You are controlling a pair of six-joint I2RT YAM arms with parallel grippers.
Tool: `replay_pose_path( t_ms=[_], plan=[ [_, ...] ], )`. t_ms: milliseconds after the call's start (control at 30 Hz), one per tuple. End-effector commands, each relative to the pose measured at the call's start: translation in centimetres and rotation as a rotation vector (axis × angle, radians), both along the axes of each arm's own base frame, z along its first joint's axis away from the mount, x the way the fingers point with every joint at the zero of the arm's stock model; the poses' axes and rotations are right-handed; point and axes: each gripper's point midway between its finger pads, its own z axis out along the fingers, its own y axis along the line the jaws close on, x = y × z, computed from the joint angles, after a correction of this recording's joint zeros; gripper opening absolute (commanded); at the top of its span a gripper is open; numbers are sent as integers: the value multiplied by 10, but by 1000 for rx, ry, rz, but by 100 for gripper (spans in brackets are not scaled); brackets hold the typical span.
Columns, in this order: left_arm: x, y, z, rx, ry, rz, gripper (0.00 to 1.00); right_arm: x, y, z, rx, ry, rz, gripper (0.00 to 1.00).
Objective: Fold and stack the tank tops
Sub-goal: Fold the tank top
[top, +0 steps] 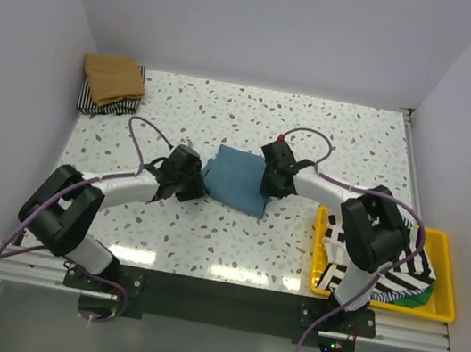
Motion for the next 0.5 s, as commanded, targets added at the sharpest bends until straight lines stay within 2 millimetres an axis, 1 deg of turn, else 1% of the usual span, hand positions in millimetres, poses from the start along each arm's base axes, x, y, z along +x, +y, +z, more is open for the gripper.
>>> replay_pose_path(
  t_ms=[0, 33, 67, 100, 133, 167, 200, 233, 267, 300, 333, 367, 400, 433, 467],
  plan=[
    [50, -4, 13, -13, -81, 52, 41, -40, 15, -7, 101, 47, -37, 26],
    [64, -8, 20, -30, -97, 44, 40, -48, 26, -5, 166, 64, -67, 26],
    [74, -9, 22, -38, -102, 42, 39, -48, 40, 1, 230, 40, -69, 27],
    [97, -9, 26, -45, -113, 45, 38, -64, 53, 3, 276, 45, -48, 29],
    [107, -14, 28, -59, -113, 30, 37, -68, 66, 9, 344, 54, -77, 29],
    [115, -14, 14, -47, -76, 20, 36, -68, 81, 17, 403, 28, -75, 31],
    [145, -19, 36, -63, -131, 10, 36, -75, 94, 22, 439, 25, -62, 31],
    [156, -23, 42, -77, -138, -7, 35, -74, 102, 28, 482, 17, -84, 33],
    [163, -27, 30, -73, -112, -26, 35, -72, 112, 35, 517, -6, -79, 35],
    [187, -33, 54, -90, -163, -49, 36, -68, 116, 40, 535, -13, -94, 37],
    [193, -34, 56, -82, -153, -55, 37, -68, 114, 39, 523, -7, -102, 37],
    [192, -31, 48, -61, -109, -61, 38, -67, 113, 42, 515, -13, -106, 38],
    [201, -29, 60, -50, -134, -56, 39, -63, 115, 49, 513, -27, -97, 41],
    [200, -25, 62, -39, -133, -47, 41, -63, 112, 51, 487, -40, -74, 42],
    [199, -20, 75, -38, -161, -33, 44, -64, 105, 55, 455, -47, -73, 42]
  ],
)
